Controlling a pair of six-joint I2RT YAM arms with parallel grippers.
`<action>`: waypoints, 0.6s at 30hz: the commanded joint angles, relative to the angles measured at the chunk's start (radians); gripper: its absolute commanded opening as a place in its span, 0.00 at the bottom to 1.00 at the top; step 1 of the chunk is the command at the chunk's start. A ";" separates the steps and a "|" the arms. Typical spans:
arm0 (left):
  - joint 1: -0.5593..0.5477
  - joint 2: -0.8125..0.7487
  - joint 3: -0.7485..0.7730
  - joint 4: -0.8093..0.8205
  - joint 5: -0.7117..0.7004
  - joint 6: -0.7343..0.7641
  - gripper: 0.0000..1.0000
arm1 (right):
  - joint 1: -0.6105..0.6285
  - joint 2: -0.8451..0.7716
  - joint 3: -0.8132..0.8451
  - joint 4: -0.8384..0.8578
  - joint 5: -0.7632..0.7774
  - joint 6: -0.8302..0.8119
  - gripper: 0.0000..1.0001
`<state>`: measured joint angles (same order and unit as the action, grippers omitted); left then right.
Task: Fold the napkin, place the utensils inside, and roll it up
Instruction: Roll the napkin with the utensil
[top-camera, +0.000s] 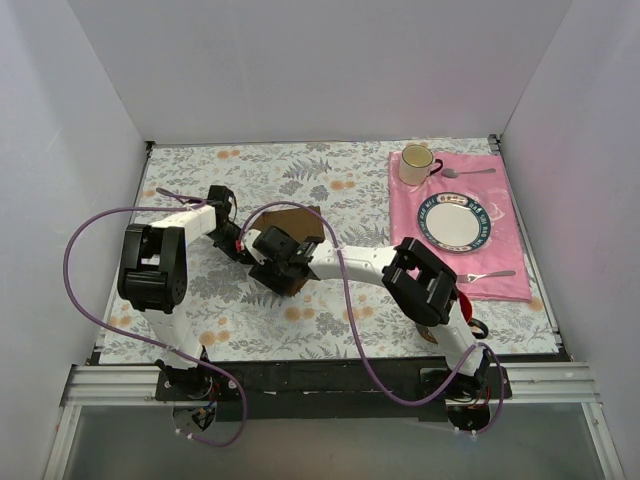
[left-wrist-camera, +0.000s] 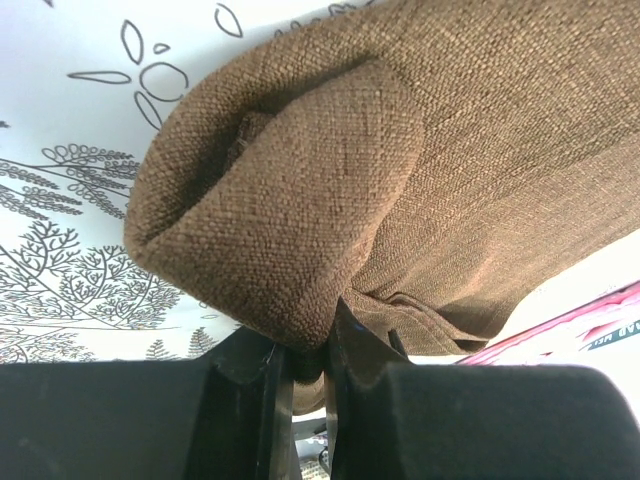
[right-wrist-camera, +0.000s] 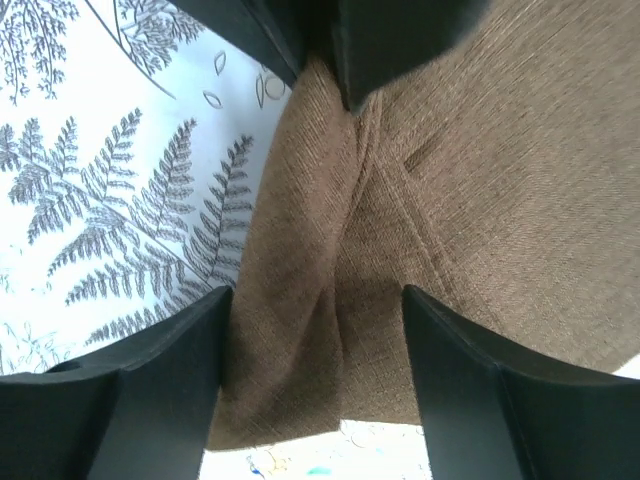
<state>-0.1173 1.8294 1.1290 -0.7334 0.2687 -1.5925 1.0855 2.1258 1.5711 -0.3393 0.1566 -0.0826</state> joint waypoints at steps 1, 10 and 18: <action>0.011 0.036 0.003 -0.081 -0.016 0.011 0.00 | 0.036 0.005 -0.011 0.051 0.176 -0.057 0.72; 0.015 0.039 -0.002 -0.066 -0.017 0.040 0.00 | 0.040 0.040 0.004 0.049 0.170 -0.065 0.23; 0.015 -0.001 -0.023 0.027 -0.042 0.166 0.00 | -0.058 0.065 0.017 0.022 -0.227 0.032 0.01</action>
<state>-0.1074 1.8423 1.1397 -0.7231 0.2821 -1.5406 1.0992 2.1414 1.5745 -0.3107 0.1493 -0.0948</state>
